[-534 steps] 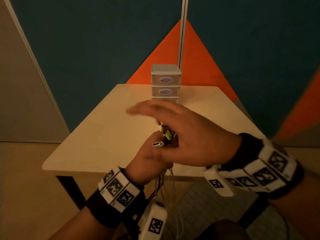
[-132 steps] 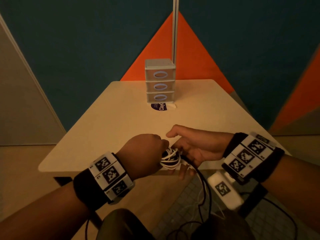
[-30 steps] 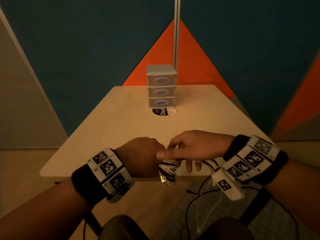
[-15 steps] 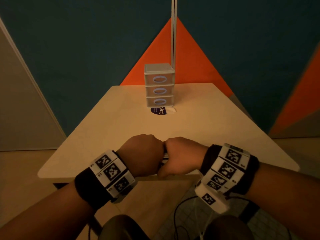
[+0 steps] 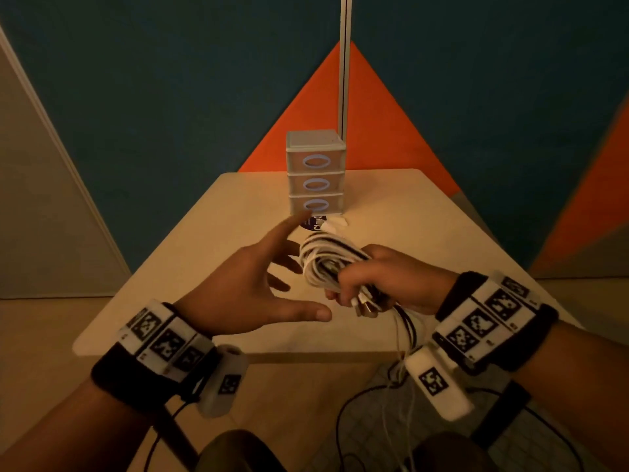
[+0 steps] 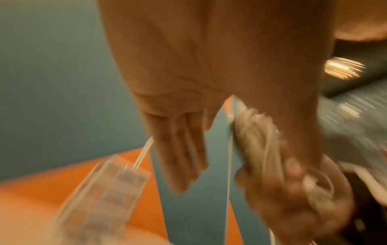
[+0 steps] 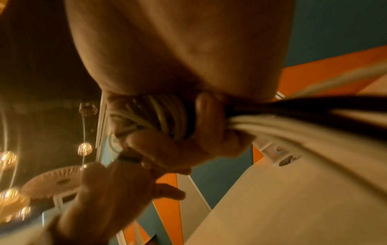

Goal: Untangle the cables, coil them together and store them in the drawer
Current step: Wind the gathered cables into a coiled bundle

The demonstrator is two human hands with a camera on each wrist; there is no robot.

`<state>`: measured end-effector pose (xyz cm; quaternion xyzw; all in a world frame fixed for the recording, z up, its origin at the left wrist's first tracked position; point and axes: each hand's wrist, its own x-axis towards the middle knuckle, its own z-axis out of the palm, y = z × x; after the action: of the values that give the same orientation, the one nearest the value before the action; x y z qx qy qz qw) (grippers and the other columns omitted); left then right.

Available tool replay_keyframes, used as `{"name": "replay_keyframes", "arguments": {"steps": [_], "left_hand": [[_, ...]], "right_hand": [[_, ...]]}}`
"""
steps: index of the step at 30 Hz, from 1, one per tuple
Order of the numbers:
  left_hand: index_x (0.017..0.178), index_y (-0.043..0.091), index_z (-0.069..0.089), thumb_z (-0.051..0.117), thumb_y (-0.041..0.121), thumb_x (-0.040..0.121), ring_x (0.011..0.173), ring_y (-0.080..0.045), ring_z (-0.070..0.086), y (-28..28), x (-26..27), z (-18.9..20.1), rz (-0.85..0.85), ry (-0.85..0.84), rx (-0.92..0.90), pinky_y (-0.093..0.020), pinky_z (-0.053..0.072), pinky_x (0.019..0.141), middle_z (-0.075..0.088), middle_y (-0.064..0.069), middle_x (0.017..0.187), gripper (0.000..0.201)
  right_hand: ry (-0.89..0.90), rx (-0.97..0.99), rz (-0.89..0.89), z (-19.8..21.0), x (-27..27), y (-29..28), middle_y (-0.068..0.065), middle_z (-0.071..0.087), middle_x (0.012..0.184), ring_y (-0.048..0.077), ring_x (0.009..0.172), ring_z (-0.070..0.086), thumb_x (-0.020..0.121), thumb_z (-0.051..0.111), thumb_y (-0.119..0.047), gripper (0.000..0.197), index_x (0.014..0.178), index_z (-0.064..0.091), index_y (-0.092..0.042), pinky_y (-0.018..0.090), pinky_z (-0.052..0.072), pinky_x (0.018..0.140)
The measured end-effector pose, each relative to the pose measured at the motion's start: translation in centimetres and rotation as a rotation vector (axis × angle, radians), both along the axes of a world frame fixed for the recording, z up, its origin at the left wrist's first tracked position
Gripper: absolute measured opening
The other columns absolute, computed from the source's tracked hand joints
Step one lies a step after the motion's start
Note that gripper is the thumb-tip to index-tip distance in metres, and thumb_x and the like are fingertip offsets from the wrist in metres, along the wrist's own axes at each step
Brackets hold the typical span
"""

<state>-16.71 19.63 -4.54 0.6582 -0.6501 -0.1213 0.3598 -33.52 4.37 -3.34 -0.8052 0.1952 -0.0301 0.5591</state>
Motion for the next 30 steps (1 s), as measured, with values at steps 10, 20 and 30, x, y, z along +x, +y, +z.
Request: {"name": "replay_keyframes", "arguments": {"steps": [10,20,30], "left_hand": [[0.121,0.006,0.062,0.071,0.038,0.088,0.100,-0.016,0.070,-1.5,-4.2,0.0,-0.333,0.737,-0.156,-0.029,0.055,0.079,0.073,-0.005,0.112,0.047],[0.113,0.000,0.058,0.068,0.045,0.089,0.097,-0.025,0.073,-1.9,-4.7,0.5,-0.297,0.787,-0.351,-0.032,0.058,0.065,0.073,-0.012,0.108,0.052],[0.093,0.011,0.065,0.067,0.027,0.090,0.116,-0.032,0.065,-1.6,-3.9,-0.3,-0.323,0.800,-0.168,-0.073,0.049,0.081,0.073,-0.015,0.102,0.016]], "right_hand": [[-0.131,0.224,0.096,-0.5,1.2,3.1,0.024,0.060,0.097,0.038,0.097,0.056,0.062,0.073,-0.021,0.047,0.103,0.066,0.000,0.051,0.045,0.084],[-0.217,0.324,0.222,0.9,1.4,3.5,0.009,0.054,0.068,0.028,0.061,0.046,0.086,0.058,-0.013,0.010,0.094,0.061,-0.008,0.031,0.032,0.051],[-0.149,0.394,0.325,-0.5,0.8,3.3,0.002,0.069,0.078,0.015,0.067,0.065,0.088,0.065,-0.021,0.008,0.091,0.072,-0.019,0.025,0.052,0.058]]}}
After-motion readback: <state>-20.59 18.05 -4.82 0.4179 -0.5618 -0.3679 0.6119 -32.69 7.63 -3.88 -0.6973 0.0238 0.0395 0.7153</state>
